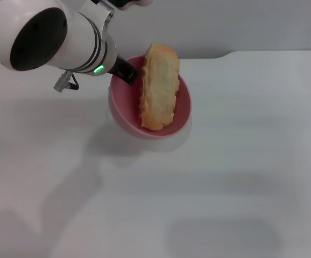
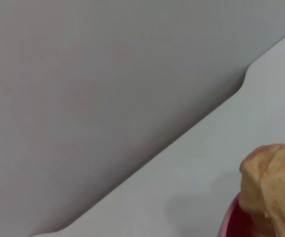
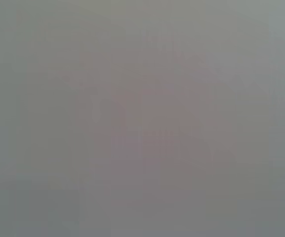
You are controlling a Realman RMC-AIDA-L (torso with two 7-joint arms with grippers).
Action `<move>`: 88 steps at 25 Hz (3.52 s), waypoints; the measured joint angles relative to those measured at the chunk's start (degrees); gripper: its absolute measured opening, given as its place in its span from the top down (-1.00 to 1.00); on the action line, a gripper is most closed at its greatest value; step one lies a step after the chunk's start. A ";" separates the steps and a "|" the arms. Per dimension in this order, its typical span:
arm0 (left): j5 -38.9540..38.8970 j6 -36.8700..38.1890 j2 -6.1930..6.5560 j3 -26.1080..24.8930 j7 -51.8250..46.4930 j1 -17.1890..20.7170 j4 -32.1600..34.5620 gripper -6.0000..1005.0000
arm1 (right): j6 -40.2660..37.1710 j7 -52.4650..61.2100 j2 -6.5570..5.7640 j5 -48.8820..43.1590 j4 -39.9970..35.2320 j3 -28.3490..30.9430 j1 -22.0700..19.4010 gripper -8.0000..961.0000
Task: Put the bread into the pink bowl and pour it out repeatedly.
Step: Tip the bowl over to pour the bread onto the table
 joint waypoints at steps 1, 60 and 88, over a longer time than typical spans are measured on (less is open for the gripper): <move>0.00 0.00 0.00 0.00 0.00 0.00 0.00 0.88 | 0.29 -0.20 -0.05 0.04 1.19 0.11 0.41 -0.39; 20.26 -14.76 -0.53 15.11 -0.06 -0.60 6.70 0.87 | 1.72 -1.93 -0.12 0.74 6.11 -6.09 1.10 -0.39; 30.95 -12.44 -0.61 28.18 -4.79 -1.37 4.06 0.87 | 5.90 -0.52 -0.22 0.87 5.33 -6.63 2.13 -0.39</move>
